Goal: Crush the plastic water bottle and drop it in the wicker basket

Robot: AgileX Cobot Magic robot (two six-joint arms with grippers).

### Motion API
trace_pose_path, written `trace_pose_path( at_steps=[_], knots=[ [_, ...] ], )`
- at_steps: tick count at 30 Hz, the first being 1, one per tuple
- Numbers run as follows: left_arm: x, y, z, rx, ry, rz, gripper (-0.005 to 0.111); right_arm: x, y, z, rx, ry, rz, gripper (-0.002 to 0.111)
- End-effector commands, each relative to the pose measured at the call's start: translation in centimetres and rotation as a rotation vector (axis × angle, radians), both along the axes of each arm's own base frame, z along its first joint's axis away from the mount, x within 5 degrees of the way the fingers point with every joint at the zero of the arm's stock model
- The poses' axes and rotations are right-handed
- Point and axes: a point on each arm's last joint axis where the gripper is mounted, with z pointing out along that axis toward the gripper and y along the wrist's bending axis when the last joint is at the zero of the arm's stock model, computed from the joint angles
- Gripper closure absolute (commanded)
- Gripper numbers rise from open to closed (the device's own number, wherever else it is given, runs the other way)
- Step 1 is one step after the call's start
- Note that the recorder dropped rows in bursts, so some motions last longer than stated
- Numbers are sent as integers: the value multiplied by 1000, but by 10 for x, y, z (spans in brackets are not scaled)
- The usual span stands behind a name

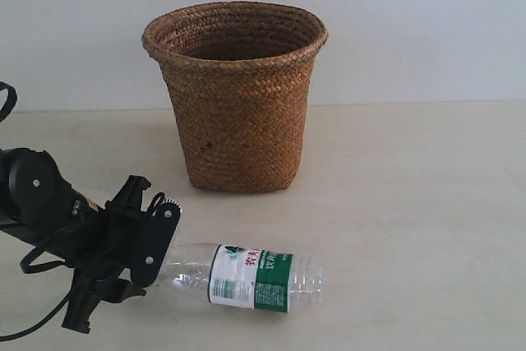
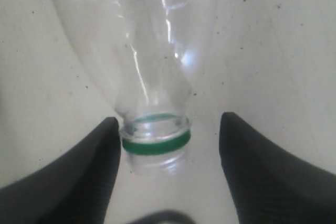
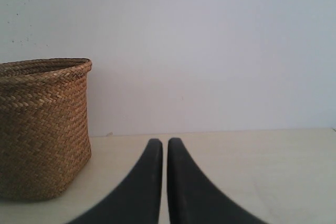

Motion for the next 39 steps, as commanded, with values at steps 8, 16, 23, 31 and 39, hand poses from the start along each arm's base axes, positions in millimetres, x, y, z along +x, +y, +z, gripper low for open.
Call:
trace_pose_path(
  at_steps=[8, 16, 23, 31, 39],
  knots=[
    [-2, -11, 0, -25, -10, 0, 54, -1, 0, 1, -9, -12, -4, 107],
    [-2, -21, 2, -42, -60, 0, 62, -1, 0, 1, -9, -12, -4, 107],
    [-5, -21, 1, -72, -2, 76, 82, -1, 0, 1, -9, -12, -4, 107],
    [-11, -21, -1, -59, 65, 63, 84, -1, 0, 1, -9, -12, -4, 107],
    [-11, -21, -1, -127, 115, 251, 99, -1, 0, 1, -9, -12, -4, 107]
  ],
)
